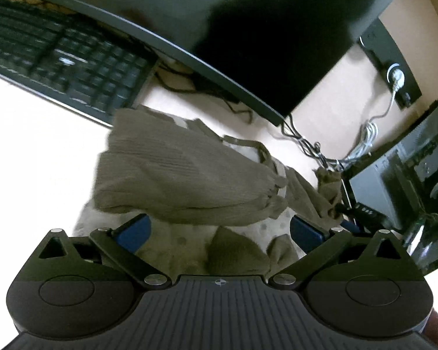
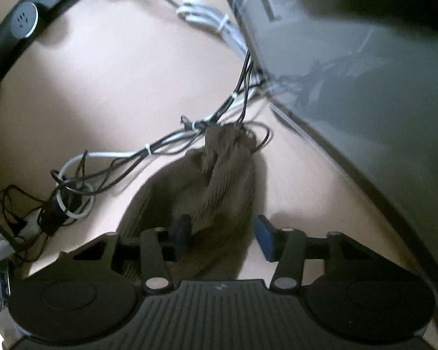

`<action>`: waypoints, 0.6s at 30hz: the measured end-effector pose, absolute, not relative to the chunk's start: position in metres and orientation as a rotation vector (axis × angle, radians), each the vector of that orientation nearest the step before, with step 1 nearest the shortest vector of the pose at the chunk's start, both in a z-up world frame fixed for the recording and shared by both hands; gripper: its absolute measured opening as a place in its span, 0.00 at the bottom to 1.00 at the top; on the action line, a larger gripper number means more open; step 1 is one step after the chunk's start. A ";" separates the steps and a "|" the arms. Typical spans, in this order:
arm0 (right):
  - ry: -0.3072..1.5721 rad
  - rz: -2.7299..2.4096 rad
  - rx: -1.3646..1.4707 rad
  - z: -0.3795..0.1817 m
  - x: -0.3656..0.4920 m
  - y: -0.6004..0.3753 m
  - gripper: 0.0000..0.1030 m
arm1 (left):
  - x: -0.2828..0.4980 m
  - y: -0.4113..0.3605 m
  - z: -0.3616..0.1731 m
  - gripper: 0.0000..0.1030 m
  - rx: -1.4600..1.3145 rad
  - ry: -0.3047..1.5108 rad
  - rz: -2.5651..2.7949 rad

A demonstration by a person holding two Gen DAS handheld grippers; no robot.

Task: Fold clothes
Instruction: 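Grasp the other brown sleeve with the right tool and lift it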

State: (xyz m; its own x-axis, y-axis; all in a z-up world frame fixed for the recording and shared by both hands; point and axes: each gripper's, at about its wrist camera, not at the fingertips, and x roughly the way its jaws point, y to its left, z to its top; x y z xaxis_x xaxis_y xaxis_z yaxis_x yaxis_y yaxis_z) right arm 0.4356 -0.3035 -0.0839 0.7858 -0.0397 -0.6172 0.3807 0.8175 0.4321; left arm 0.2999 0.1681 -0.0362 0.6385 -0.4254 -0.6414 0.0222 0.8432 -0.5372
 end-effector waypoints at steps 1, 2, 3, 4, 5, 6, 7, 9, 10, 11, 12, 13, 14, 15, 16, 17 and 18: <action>0.629 -0.218 0.587 -0.087 0.436 -0.304 0.31 | 0.296 0.173 -0.034 1.00 -0.523 0.845 -0.254; 0.624 -0.197 0.596 -0.089 0.437 -0.305 0.22 | 0.292 0.177 -0.032 1.00 -0.526 0.844 -0.240; 0.613 -0.175 0.586 -0.085 0.436 -0.304 0.09 | 0.288 0.182 -0.032 1.00 -0.531 0.846 -0.226; 0.600 -0.154 0.572 -0.080 0.434 -0.302 0.06 | 0.285 0.186 -0.032 1.00 -0.535 0.849 -0.212; 0.587 -0.133 0.557 -0.075 0.433 -0.300 0.05 | 0.282 0.191 -0.033 1.00 -0.540 0.853 -0.200; 0.562 -0.098 0.546 -0.064 0.429 -0.296 0.03 | 0.279 0.195 -0.034 1.00 -0.545 0.857 -0.190; 0.536 -0.060 0.534 -0.052 0.425 -0.291 0.03 | 0.276 0.199 -0.035 1.00 -0.550 0.860 -0.183; 0.475 0.042 0.518 -0.025 0.415 -0.273 0.03 | 0.271 0.206 -0.036 1.00 -0.562 0.863 -0.179; 0.448 0.097 0.496 -0.013 0.411 -0.260 0.02 | 0.270 0.208 -0.036 1.00 -0.566 0.863 -0.184; 0.426 0.156 0.463 -0.002 0.406 -0.245 0.02 | 0.268 0.209 -0.036 1.00 -0.568 0.861 -0.190; 0.410 0.227 0.415 0.009 0.399 -0.223 0.01 | 0.267 0.210 -0.036 1.00 -0.569 0.860 -0.196; 0.416 0.298 0.373 0.012 0.395 -0.200 0.01 | 0.265 0.211 -0.035 1.00 -0.569 0.857 -0.203; 0.426 0.368 0.333 0.015 0.391 -0.177 0.02 | 0.264 0.212 -0.033 1.00 -0.567 0.851 -0.212; 0.450 0.430 0.280 0.014 0.386 -0.153 0.02 | 0.262 0.214 -0.031 1.00 -0.566 0.845 -0.220; 0.477 0.468 0.212 0.009 0.381 -0.130 0.02 | 0.261 0.215 -0.030 1.00 -0.565 0.838 -0.229; 0.502 0.503 0.140 0.003 0.376 -0.108 0.02 | 0.259 0.217 -0.028 1.00 -0.564 0.832 -0.236; 0.513 0.521 0.090 -0.001 0.370 -0.093 0.02 | 0.257 0.219 -0.026 1.00 -0.561 0.825 -0.242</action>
State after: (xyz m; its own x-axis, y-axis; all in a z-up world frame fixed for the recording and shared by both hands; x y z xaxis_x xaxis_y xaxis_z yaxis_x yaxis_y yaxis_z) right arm 0.3700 -0.0934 -0.0012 0.7444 0.4970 -0.4459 -0.4530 0.8665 0.2096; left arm 0.2573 0.2188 -0.0259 0.6615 -0.4133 -0.6258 -0.0102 0.8294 -0.5585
